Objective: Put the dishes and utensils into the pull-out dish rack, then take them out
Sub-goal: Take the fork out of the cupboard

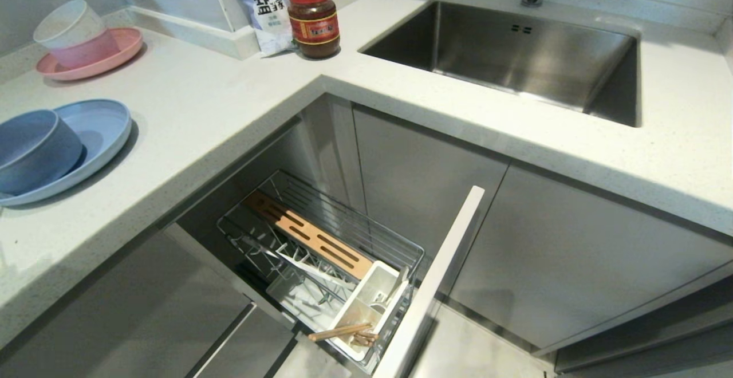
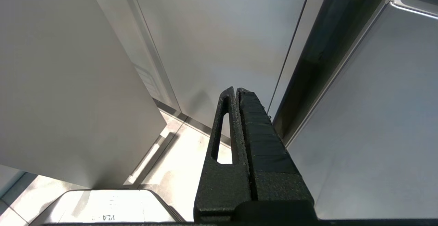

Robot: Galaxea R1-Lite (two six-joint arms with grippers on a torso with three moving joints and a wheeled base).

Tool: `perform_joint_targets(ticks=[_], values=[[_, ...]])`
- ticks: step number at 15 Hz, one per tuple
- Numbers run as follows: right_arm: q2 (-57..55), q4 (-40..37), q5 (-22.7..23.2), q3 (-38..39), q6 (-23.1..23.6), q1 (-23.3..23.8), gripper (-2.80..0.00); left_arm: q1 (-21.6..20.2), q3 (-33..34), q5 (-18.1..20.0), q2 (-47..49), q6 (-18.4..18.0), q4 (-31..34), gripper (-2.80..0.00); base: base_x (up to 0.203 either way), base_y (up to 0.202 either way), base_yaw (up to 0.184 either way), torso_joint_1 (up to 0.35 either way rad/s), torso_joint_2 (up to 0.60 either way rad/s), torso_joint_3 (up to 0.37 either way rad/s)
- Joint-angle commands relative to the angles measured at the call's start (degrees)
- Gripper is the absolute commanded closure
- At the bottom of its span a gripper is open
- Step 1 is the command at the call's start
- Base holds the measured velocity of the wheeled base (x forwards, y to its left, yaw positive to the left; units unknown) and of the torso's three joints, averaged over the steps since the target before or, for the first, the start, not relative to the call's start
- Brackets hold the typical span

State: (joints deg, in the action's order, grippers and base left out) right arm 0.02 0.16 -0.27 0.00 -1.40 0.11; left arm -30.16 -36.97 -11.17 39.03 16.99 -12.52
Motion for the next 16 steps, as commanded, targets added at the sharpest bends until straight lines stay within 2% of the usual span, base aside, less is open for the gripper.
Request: perform_joint_targets(ticks=[1,7,11,16], values=[[0.2,0.0,0.0,0.1,0.0,0.0,0.0,-0.8,4.6,0.6,-0.7,0.1,-3.2,0.0,0.0,0.0,0.0,0.0,0.0,0.0],[0.2,0.0,0.0,0.1,0.0,0.0,0.0,-3.1,4.6,1.0,6.3,1.7,-4.4,0.0,0.0,0.0,0.0,0.0,0.0,0.0],[0.2,0.0,0.0,0.1,0.0,0.0,0.0,-3.1,3.9,3.1,10.4,2.9,-4.2,0.0,0.0,0.0,0.0,0.0,0.0,0.0],[0.2,0.0,0.0,0.1,0.0,0.1,0.0,-2.9,1.7,8.9,13.9,4.0,-4.4,0.0,0.0,0.0,0.0,0.0,0.0,0.0]])
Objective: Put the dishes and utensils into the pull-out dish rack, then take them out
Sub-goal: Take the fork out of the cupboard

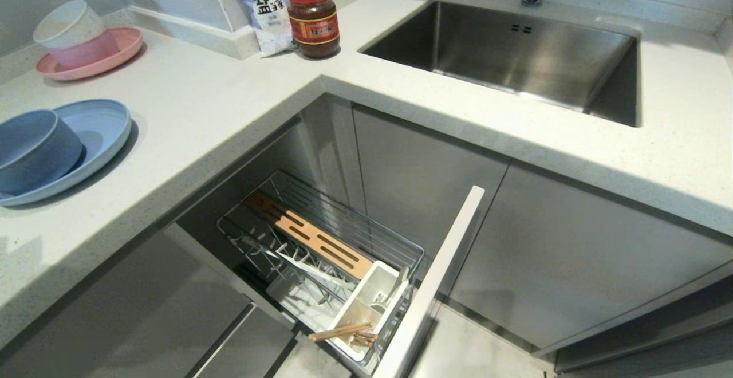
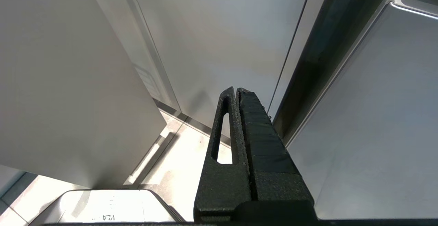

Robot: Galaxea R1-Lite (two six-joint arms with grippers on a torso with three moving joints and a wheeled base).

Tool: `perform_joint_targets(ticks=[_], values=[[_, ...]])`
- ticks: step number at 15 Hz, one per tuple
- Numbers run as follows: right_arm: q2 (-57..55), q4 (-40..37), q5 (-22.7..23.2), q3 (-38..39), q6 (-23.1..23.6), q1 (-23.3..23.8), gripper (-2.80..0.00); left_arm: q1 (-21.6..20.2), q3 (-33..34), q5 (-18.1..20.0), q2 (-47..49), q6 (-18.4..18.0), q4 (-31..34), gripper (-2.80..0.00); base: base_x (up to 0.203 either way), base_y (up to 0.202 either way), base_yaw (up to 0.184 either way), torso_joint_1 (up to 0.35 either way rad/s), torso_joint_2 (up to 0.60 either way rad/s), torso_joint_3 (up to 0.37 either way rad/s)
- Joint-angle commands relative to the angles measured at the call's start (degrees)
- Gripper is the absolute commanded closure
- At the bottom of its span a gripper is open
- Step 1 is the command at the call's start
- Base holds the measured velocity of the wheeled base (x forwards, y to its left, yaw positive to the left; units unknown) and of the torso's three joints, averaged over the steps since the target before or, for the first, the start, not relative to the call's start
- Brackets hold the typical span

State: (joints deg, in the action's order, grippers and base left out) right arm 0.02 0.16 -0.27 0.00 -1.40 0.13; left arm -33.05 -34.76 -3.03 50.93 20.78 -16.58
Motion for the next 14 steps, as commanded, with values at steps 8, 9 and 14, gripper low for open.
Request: perform_joint_targets(ticks=[8,9,14], values=[[0.2,0.0,0.0,0.1,0.0,0.0,0.0,-0.1,-6.9,3.0,9.6,4.8,-0.6,0.0,0.0,0.0,0.0,0.0,0.0,0.0],[0.2,0.0,0.0,0.1,0.0,0.0,0.0,-0.1,-7.4,3.1,10.2,5.5,-0.7,0.0,0.0,0.0,0.0,0.0,0.0,0.0],[0.2,0.0,0.0,0.1,0.0,0.0,0.0,0.0,-6.6,9.0,10.0,6.7,-0.7,0.0,0.0,0.0,0.0,0.0,0.0,0.0]])
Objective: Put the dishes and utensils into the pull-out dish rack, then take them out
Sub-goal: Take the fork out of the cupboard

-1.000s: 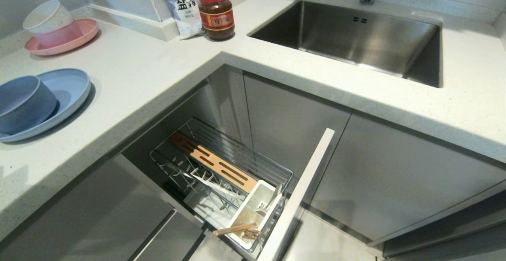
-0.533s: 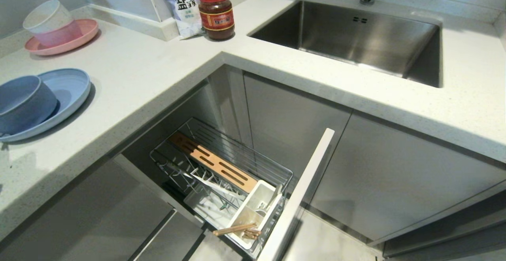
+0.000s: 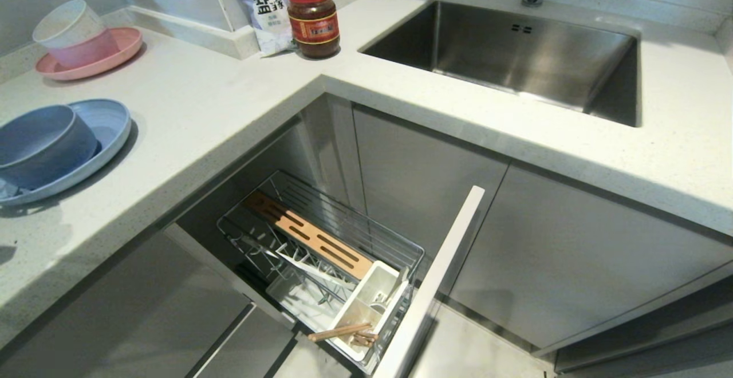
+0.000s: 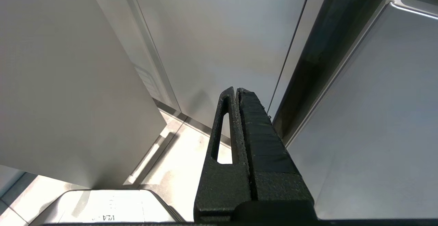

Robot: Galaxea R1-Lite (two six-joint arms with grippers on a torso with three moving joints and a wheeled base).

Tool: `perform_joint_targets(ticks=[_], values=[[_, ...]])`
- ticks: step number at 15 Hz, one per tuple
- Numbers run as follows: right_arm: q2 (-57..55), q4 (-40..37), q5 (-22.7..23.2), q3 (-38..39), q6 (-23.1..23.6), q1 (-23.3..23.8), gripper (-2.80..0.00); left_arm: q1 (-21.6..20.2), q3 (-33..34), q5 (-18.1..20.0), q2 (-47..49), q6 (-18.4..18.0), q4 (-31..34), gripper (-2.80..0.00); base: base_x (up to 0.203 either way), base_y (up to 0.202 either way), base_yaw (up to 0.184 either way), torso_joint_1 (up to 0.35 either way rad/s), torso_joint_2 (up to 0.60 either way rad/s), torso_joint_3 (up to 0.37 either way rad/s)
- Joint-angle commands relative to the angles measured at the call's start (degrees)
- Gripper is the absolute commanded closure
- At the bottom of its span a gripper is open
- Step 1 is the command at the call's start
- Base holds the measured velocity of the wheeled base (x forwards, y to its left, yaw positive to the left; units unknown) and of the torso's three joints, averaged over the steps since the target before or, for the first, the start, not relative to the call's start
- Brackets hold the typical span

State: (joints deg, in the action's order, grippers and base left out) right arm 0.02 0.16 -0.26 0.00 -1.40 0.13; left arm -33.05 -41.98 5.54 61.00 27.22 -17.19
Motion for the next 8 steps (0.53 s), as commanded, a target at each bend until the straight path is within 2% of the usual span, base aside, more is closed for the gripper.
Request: perform_joint_targets(ticks=[1,8], values=[[0.2,0.0,0.0,0.1,0.0,0.0,0.0,0.0,1.2,1.2,-0.6,0.3,-0.1,0.0,0.0,0.0,0.0,0.0,0.0,0.0],[0.2,0.0,0.0,0.1,0.0,0.0,0.0,-0.3,2.5,2.6,-1.4,0.5,-0.7,0.0,0.0,0.0,0.0,0.0,0.0,0.0]])
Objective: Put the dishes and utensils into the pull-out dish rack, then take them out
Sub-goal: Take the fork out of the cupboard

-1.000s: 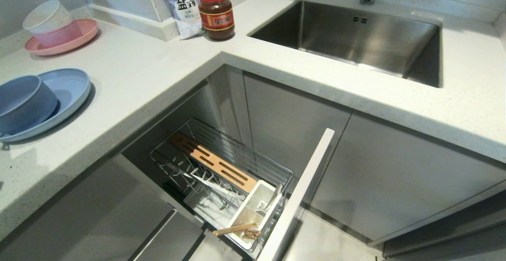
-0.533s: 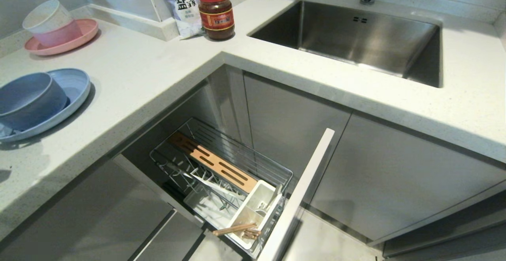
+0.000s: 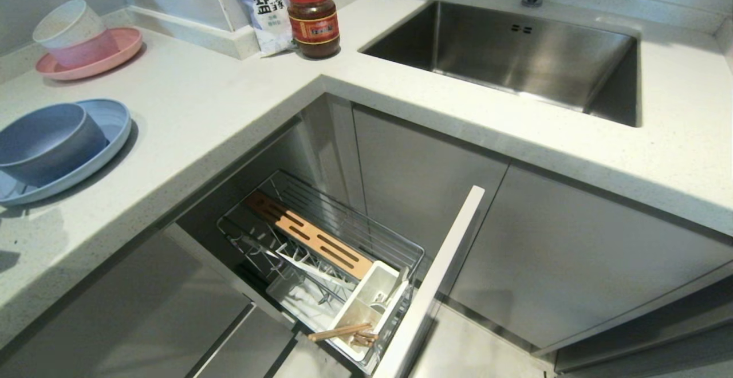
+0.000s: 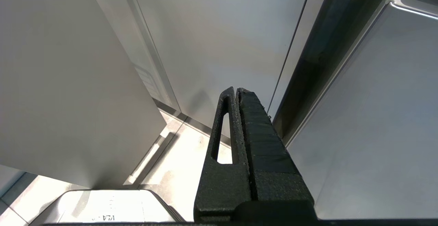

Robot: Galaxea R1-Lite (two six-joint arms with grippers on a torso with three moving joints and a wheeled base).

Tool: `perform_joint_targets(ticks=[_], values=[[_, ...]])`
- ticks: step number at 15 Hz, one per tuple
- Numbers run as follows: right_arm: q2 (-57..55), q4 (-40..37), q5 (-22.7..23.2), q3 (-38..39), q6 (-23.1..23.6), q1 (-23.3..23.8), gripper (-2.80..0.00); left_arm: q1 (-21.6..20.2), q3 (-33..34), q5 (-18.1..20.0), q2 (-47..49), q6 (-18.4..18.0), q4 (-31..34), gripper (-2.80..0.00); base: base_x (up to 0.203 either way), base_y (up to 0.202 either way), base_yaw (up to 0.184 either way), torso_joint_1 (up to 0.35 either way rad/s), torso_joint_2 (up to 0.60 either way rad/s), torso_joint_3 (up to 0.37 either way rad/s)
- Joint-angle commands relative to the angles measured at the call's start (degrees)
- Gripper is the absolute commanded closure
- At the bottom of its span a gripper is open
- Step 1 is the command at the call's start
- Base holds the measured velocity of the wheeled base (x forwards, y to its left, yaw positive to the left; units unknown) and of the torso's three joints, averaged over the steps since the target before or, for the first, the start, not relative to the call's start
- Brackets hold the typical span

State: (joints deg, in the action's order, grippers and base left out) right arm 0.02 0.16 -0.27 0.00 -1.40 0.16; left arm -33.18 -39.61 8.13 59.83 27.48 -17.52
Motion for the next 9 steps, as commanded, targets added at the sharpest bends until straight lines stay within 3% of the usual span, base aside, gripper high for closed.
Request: perform_joint_targets(ticks=[1,2,3,9], values=[[0.2,0.0,0.0,0.1,0.0,0.0,0.0,-0.1,0.1,0.0,-0.2,0.8,-0.4,0.0,0.0,0.0,0.0,0.0,0.0,0.0],[0.2,0.0,0.0,0.1,0.0,0.0,0.0,-0.1,0.1,0.0,-0.3,0.8,-0.4,0.0,0.0,0.0,0.0,0.0,0.0,0.0],[0.2,0.0,0.0,0.1,0.0,0.0,0.0,-0.1,0.2,0.0,-0.4,0.9,-0.4,-2.8,0.0,0.0,0.0,0.0,0.0,0.0],[0.2,0.0,0.0,0.1,0.0,0.0,0.0,-0.3,0.8,0.1,-1.3,1.0,-0.4,-2.8,0.0,0.0,0.0,0.0,0.0,0.0]])
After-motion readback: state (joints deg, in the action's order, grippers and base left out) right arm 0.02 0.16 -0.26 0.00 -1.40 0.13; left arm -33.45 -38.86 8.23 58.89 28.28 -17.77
